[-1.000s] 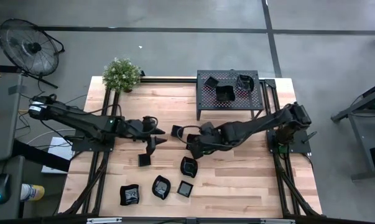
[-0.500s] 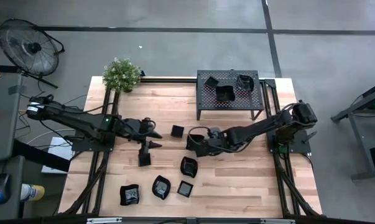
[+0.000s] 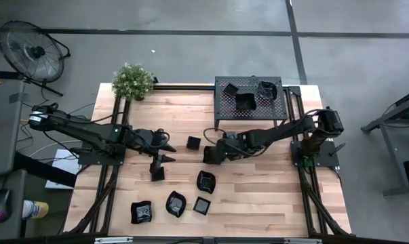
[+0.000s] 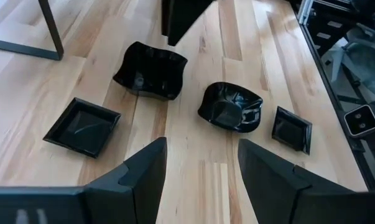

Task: Pick & Place Mini shaped plates
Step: Stack the black distorted square plate on top of the black distorted square plates on the shelf

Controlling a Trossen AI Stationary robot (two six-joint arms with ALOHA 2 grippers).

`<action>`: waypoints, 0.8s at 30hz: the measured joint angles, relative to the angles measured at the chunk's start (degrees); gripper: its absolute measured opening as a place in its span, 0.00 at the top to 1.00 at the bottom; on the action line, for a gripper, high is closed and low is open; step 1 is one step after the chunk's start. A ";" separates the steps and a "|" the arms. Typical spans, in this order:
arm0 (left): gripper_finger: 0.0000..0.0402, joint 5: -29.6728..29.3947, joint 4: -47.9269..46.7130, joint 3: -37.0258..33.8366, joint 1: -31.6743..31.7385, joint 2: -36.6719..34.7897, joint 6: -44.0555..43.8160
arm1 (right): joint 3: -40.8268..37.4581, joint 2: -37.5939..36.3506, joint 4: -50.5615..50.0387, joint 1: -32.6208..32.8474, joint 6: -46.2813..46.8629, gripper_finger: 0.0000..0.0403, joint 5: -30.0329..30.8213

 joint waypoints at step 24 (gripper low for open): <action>0.51 1.66 -0.99 0.00 0.00 0.00 1.46 | -0.04 5.39 1.66 -2.02 -0.62 0.58 -0.48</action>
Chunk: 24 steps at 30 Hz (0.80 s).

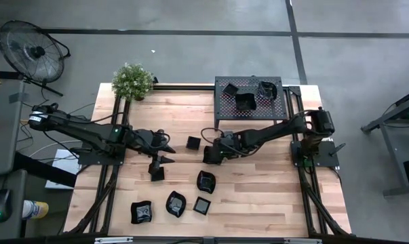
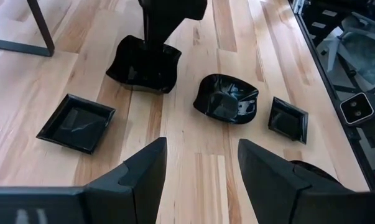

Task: Pick & Place Mini shaped plates
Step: Stack the black distorted square plate on top of the black distorted square plates on the shelf

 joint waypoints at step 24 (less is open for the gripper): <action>0.51 -0.02 0.08 0.00 0.00 0.00 -0.01 | 0.02 0.71 0.20 -0.31 0.21 0.92 0.18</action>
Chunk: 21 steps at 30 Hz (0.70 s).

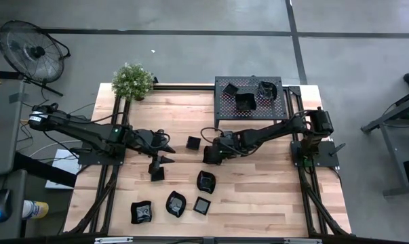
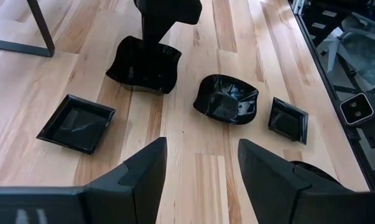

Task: Pick & Place Mini shaped plates
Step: Stack the black distorted square plate on top of the black distorted square plates on the shelf

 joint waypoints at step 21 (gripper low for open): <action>0.51 0.01 0.03 0.00 0.00 0.02 -0.22 | 0.00 -4.58 -0.45 0.02 -2.86 1.00 -3.12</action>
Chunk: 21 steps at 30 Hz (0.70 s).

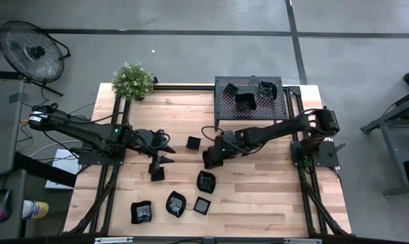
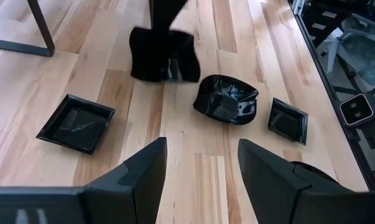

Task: Pick & Place Mini shaped plates
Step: Stack the black distorted square plate on top of the black distorted square plates on the shelf

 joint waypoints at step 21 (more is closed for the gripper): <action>0.51 0.40 0.60 0.00 0.00 0.00 0.00 | 0.04 -28.04 -13.76 -0.79 -1.12 1.00 5.19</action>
